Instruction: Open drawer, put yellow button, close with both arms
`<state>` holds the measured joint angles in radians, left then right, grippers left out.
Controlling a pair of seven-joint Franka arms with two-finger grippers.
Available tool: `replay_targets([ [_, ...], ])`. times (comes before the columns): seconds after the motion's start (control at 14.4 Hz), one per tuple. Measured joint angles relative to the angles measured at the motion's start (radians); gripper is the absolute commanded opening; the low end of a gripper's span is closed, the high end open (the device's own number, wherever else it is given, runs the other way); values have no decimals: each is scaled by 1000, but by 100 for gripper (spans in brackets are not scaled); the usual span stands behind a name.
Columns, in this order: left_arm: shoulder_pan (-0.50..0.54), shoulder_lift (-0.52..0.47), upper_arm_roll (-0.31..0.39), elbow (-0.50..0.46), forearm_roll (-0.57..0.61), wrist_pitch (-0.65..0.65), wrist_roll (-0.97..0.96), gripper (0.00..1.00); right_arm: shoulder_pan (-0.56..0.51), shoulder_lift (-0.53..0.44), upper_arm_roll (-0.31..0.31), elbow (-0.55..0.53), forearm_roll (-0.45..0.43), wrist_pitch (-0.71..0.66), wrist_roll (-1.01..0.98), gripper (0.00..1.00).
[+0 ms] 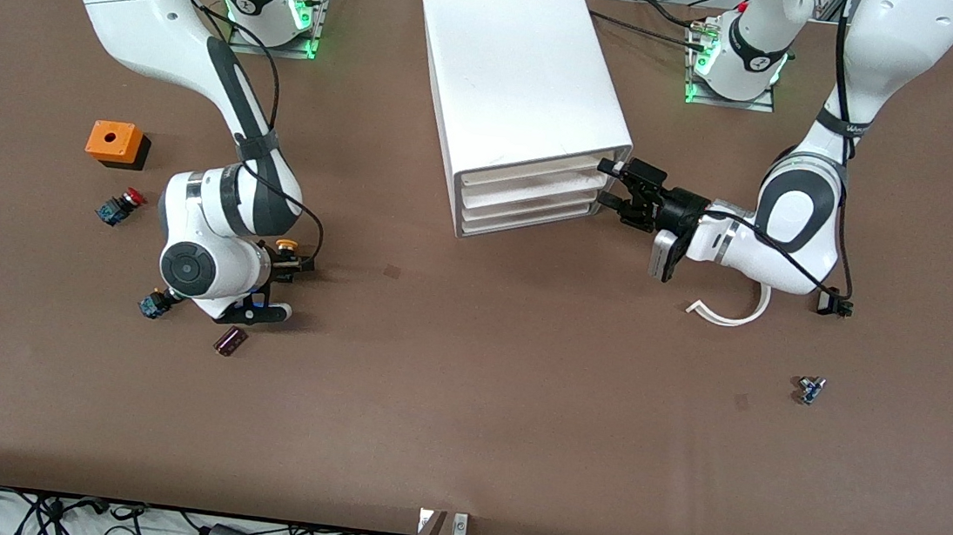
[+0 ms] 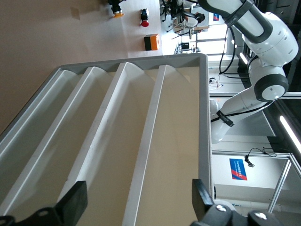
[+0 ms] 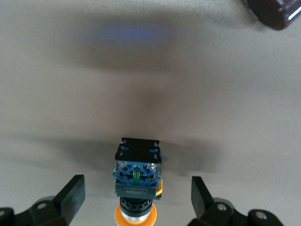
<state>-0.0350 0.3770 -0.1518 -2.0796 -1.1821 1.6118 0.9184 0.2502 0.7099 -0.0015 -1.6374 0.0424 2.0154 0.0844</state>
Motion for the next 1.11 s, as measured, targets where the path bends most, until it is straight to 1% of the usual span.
replay_targets([
  [0.07,-2,0,-3,-4,-3,-1,12,76,0,4,0,0,0,0,1,86],
  [0.14,-4,0,-8,-9,-4,-1,22,76,0,7,0,0,0,0,1,76],
  [0.21,-6,2,-15,-14,-4,-1,32,73,0,7,0,0,0,0,1,65],
  [0.28,-7,5,-21,-19,-4,-1,39,69,0,7,0,0,0,0,1,54],
  [0.35,-8,11,-26,-22,-5,-1,47,60,0,7,0,0,0,0,1,39],
  [0.42,-8,16,-28,-24,-5,-1,55,54,0,7,0,0,0,0,1,21],
  [0.49,-8,19,-31,-28,-6,-1,61,49,0,7,-1,0,0,0,1,8],
  [0.56,-8,22,-35,-30,-14,0,64,42,0,7,-1,0,0,0,2,0],
  [0.69,-8,24,-43,-32,-22,0,68,29,-1,6,-1,2,0,0,2,0],
  [0.83,-8,27,-48,-38,-22,1,71,10,-1,1,-1,14,0,2,2,0],
  [0.9,-8,27,-49,-40,-22,1,72,3,-1,-4,-1,29,0,-1,1,0],
  [0.97,-8,27,-50,-40,-24,1,78,1,-1,-13,-1,49,0,-9,0,0],
  [1.11,-8,27,-50,-39,-24,0,87,1,0,-43,-1,110,0,-50,-2,0],
])
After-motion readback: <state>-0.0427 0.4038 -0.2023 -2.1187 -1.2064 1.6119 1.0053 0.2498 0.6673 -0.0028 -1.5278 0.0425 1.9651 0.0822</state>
